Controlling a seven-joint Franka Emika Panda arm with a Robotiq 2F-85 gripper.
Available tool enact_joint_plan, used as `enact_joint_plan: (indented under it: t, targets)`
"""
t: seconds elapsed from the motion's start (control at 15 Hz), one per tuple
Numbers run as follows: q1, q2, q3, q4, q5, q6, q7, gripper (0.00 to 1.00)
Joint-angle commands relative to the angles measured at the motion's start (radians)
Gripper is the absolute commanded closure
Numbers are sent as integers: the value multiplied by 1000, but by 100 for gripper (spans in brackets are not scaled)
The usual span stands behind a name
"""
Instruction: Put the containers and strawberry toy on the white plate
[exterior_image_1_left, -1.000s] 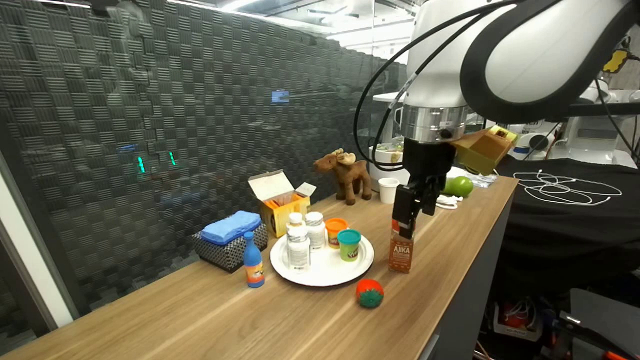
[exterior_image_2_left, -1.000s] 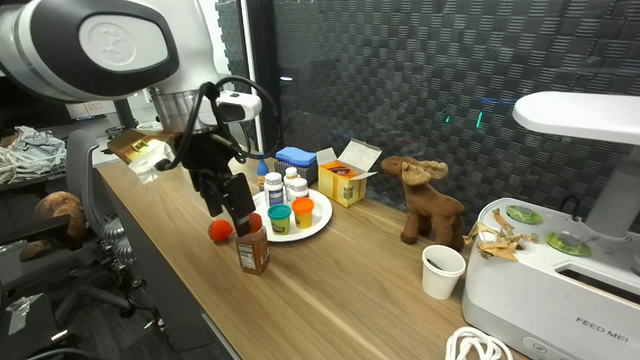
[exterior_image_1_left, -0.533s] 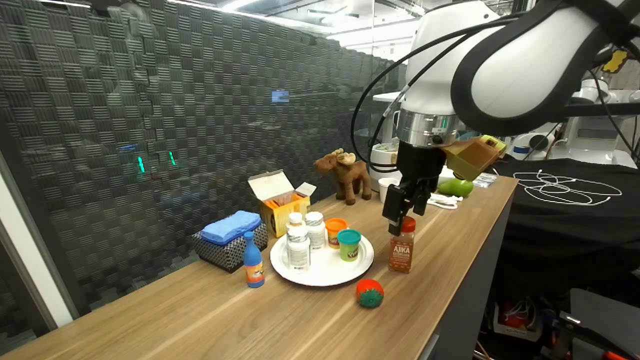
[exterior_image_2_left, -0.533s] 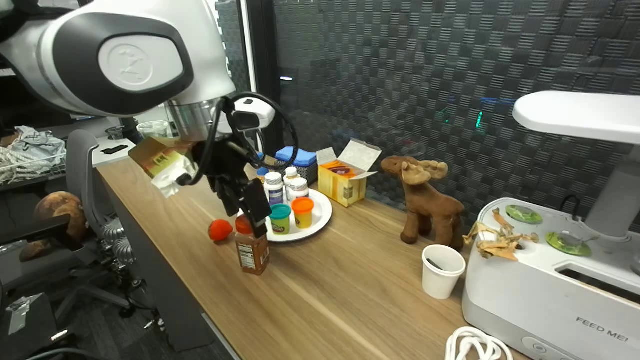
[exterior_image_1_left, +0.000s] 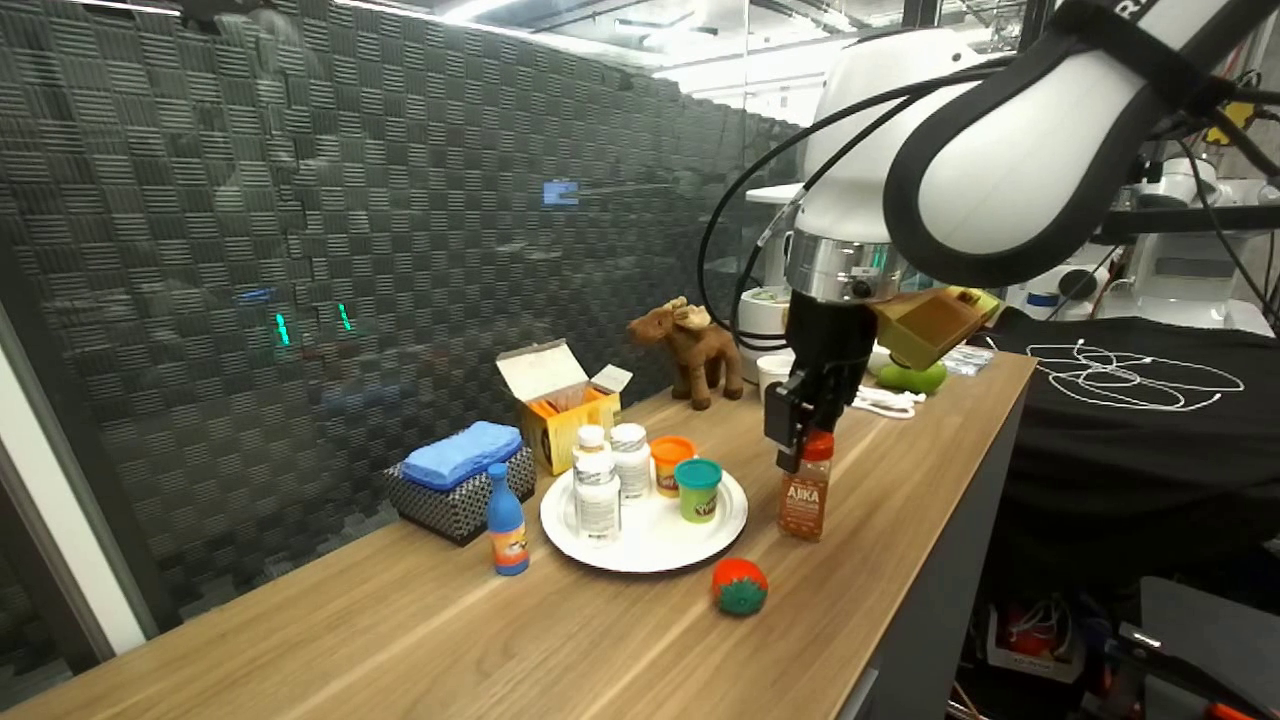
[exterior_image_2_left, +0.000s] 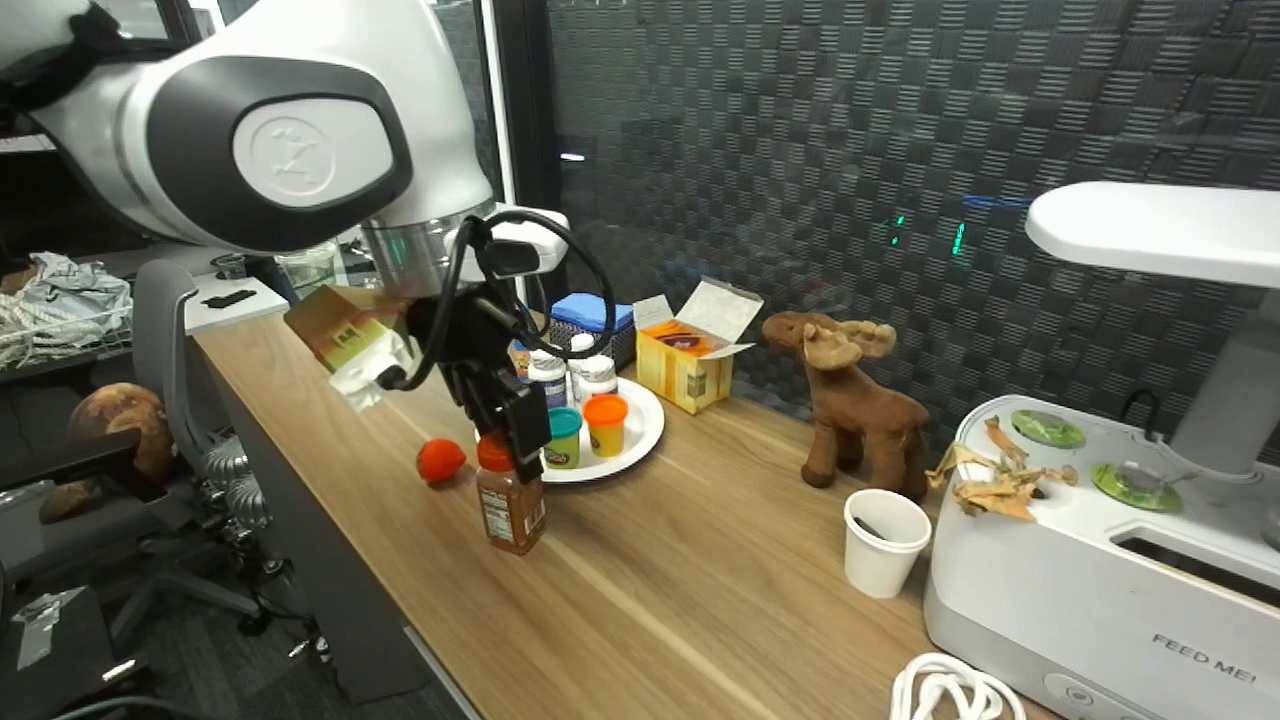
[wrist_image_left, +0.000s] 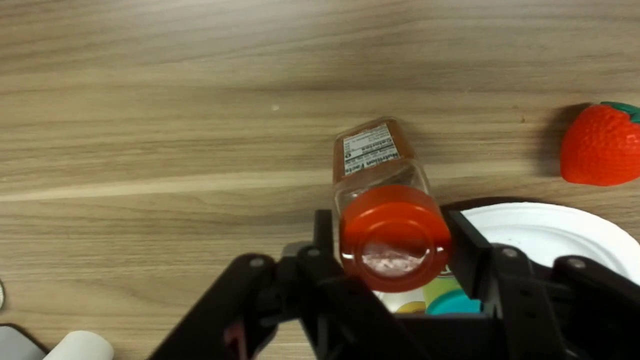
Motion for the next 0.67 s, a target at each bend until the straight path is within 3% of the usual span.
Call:
enact_joint_plan:
  t: [0.0, 0.13, 0.6]
  targets:
    - [3, -30, -2, 3, -34, -12, 59, 70]
    - [4, -45, 2, 10, -60, -48, 105, 75]
    - [43, -53, 57, 132, -39, -174, 154, 75]
